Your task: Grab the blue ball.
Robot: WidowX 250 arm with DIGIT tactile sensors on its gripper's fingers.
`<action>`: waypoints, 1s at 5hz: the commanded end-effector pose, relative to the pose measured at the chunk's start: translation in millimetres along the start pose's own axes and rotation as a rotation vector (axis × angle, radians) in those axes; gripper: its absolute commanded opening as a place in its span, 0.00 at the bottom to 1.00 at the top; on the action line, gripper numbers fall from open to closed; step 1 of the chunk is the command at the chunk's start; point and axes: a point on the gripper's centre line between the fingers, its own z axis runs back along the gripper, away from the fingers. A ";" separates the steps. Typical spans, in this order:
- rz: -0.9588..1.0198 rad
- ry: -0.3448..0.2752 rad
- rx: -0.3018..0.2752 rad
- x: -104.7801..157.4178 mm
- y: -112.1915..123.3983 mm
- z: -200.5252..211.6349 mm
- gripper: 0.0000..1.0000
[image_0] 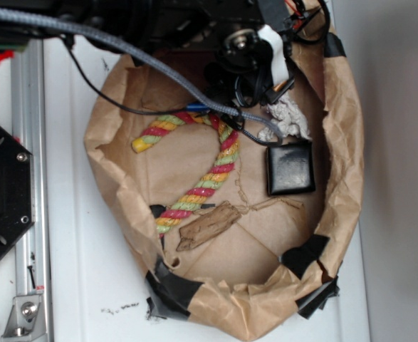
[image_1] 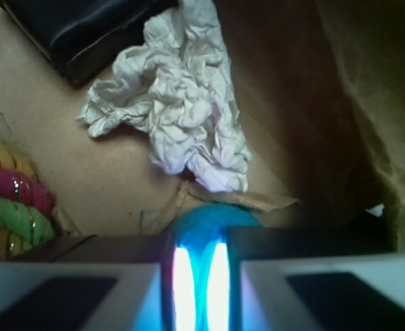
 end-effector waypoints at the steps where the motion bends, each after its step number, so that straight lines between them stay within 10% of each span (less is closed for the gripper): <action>1: 0.039 -0.116 0.060 54.0 -44.9 100.5 0.00; 5: 0.466 -0.061 0.030 40.7 -52.9 138.0 0.00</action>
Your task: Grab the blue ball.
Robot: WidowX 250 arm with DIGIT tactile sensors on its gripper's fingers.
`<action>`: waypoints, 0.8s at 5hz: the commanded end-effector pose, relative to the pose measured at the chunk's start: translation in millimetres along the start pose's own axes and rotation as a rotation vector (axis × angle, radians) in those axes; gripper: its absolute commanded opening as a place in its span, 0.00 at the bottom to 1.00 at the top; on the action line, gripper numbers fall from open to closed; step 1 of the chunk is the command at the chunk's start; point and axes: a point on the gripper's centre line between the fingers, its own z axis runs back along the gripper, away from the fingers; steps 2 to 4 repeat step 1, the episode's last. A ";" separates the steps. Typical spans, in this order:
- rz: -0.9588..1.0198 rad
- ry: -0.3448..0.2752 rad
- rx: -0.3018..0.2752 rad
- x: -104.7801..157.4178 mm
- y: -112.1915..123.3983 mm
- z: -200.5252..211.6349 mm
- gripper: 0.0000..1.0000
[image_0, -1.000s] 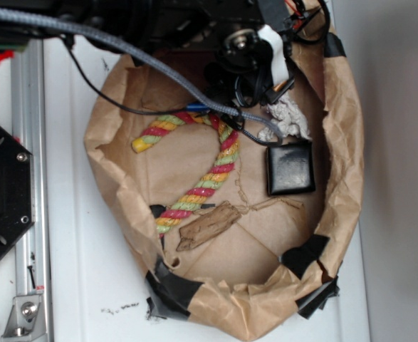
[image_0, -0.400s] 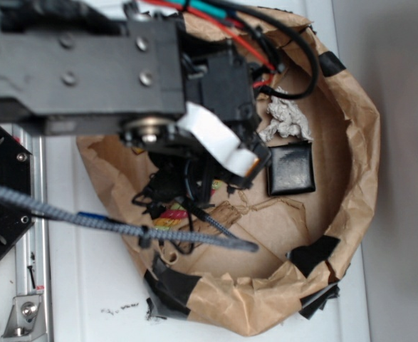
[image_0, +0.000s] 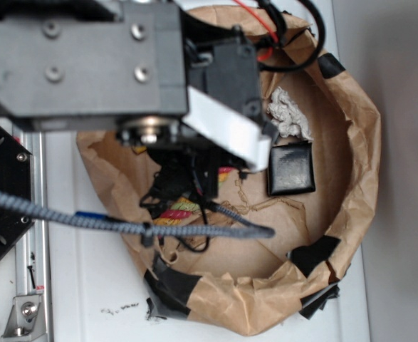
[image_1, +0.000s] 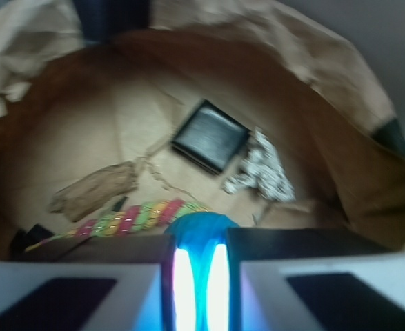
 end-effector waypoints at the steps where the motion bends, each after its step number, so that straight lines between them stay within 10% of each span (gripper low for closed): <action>1: 0.261 -0.074 -0.107 -7.4 -7.6 10.1 0.00; 4: 0.261 -0.074 -0.107 -7.4 -7.6 10.1 0.00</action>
